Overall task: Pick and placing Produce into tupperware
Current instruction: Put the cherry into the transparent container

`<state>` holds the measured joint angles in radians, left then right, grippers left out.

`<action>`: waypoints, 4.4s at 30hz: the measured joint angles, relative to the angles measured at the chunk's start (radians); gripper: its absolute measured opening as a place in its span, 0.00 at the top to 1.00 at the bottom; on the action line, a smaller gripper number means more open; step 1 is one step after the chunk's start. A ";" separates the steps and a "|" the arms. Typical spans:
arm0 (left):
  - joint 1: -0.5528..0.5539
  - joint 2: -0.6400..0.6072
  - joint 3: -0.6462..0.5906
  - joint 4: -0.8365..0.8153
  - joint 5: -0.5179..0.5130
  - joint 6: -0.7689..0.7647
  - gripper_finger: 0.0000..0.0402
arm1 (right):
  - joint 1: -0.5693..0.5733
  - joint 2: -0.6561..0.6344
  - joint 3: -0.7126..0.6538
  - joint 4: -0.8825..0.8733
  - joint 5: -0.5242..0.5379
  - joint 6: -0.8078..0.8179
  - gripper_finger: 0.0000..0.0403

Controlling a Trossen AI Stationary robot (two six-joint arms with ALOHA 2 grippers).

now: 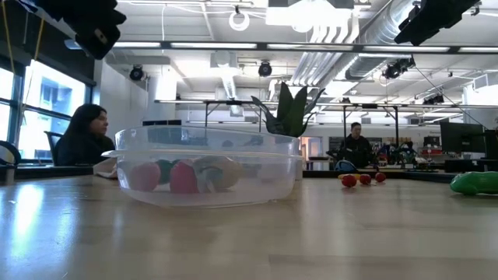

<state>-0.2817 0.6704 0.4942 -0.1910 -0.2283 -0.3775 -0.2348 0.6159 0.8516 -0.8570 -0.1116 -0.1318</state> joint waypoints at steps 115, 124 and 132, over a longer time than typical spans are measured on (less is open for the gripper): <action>0.000 0.001 0.001 -0.261 0.010 0.058 0.79 | -0.014 0.949 0.072 0.171 -0.101 0.651 0.71; 0.000 0.001 0.001 -0.261 0.010 0.058 0.79 | -0.014 0.983 0.078 0.185 -0.024 0.706 0.56; 0.000 0.001 0.001 -0.261 0.010 0.058 0.79 | -0.014 0.983 0.079 0.190 0.053 0.833 0.51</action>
<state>-0.2817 0.6716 0.4953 -0.4520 -0.2184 -0.3195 -0.2489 1.5990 0.9302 -0.6674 -0.0588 0.7008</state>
